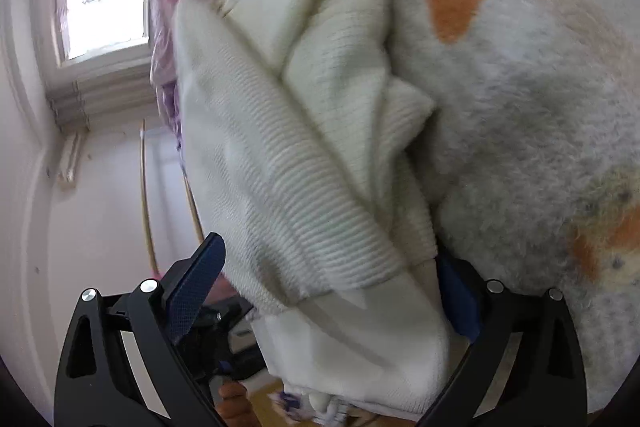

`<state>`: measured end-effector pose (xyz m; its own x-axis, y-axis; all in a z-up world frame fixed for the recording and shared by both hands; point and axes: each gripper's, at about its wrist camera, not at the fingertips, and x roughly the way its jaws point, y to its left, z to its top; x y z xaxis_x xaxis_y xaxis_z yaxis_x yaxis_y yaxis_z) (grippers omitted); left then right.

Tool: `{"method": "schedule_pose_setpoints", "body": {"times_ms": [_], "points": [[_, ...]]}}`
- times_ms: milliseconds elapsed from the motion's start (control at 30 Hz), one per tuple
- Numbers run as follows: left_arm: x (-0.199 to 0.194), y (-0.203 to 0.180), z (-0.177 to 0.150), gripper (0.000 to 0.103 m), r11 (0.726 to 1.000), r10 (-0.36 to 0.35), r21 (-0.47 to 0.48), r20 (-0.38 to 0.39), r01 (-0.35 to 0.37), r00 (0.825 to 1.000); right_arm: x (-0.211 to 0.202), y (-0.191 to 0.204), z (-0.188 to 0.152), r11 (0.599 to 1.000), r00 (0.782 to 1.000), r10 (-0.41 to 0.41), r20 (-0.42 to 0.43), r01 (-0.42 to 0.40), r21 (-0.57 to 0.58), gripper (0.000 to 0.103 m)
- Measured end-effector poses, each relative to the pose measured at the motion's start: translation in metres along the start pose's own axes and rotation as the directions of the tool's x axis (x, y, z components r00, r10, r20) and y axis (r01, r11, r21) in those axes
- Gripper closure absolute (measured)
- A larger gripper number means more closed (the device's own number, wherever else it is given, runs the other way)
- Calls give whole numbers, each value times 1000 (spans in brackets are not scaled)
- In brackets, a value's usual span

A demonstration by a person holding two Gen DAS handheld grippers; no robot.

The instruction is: Fold large clothes

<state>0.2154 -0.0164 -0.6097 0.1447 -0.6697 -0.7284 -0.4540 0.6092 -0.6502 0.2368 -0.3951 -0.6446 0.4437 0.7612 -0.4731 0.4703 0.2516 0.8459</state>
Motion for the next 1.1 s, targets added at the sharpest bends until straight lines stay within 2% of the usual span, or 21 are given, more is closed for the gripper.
{"method": "schedule_pose_setpoints", "body": {"times_ms": [67,167,267,367,433,500,567,633,667,700,733,800,900,1000,1100], "points": [[-2,2,1,55,1000,12,9,-4,-12,1000,3,0,2,1000,1000,-24,10,23,13,9],[0,-1,-1,55,997,69,30,12,-70,998,9,10,1,996,997,-83,0,83,-35,10],[7,-8,1,53,990,127,55,26,-128,992,6,9,-1,993,994,-111,-9,111,-42,24],[16,-7,2,48,989,145,33,26,-145,989,6,1,3,998,998,-69,10,69,8,25],[18,-10,3,48,987,156,18,25,-157,987,11,6,5,998,999,-51,-14,51,26,25],[28,-26,5,47,989,146,21,14,-146,989,15,15,5,1000,999,-14,-44,15,15,25],[31,-34,8,47,995,96,7,-7,-96,995,27,23,6,1000,998,4,-66,-4,4,27],[33,-35,10,48,997,62,-45,-26,-63,998,36,20,9,999,997,-35,-67,36,20,38],[31,-30,11,63,995,69,-68,-27,-71,997,37,16,10,998,997,-47,-60,50,44,48],[29,-29,12,69,994,83,-74,-33,-85,996,34,13,10,996,998,-42,-49,45,75,58],[25,-28,12,74,995,72,-66,-33,-74,997,31,15,9,996,999,-23,-33,26,87,62],[17,-36,9,77,998,40,-40,-25,-41,999,22,28,4,998,1000,-23,-13,24,57,69],[6,-47,2,79,1000,7,-4,-18,-7,1000,4,49,-2,1000,1000,-14,28,13,24,72],[-8,-69,-2,80,998,0,60,-3,0,1000,-7,87,-4,994,995,-80,62,84,-76,74],[-41,-90,2,80,991,-71,114,13,69,997,-16,135,-11,980,993,-79,89,94,-176,75]]}}
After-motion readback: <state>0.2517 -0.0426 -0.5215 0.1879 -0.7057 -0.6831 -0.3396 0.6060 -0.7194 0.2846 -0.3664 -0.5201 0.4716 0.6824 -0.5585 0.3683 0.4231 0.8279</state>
